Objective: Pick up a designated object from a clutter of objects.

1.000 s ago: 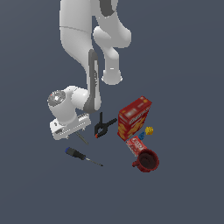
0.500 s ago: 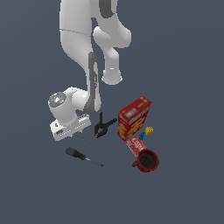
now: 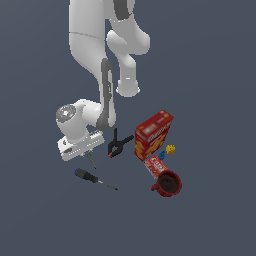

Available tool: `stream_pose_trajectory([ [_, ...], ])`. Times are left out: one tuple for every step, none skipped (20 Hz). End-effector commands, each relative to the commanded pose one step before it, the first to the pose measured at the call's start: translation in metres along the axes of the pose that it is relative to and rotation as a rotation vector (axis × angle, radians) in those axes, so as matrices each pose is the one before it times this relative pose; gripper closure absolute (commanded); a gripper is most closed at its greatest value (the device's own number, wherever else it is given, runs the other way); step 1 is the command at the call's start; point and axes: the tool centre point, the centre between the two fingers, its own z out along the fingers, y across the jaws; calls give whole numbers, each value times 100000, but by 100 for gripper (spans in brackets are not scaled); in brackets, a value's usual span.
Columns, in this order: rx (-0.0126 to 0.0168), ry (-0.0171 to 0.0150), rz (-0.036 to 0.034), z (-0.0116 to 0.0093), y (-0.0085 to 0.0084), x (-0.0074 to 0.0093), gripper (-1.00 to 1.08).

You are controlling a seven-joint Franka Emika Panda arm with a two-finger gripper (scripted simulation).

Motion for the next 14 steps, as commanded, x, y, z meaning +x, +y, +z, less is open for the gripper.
stream_pose_trajectory([
  [-119, 93, -31, -601, -83, 120, 108],
  [0, 0, 0, -331, -73, 46, 108],
  [0, 0, 0, -384, -84, 54, 108],
  [0, 0, 0, -437, -95, 61, 108],
  [0, 0, 0, -490, -107, 68, 108],
  [0, 0, 0, -545, -118, 76, 108],
  [0, 0, 0, -600, -130, 84, 108],
  [28, 17, 61, -650, -119, 63, 108],
  [0, 0, 0, -716, -154, 100, 108],
  [0, 0, 0, -775, -166, 108, 108],
  [0, 0, 0, -833, -177, 116, 108],
  [0, 0, 0, -887, -187, 123, 108],
  [0, 0, 0, -937, -196, 130, 108],
  [0, 0, 0, -986, -204, 136, 108],
])
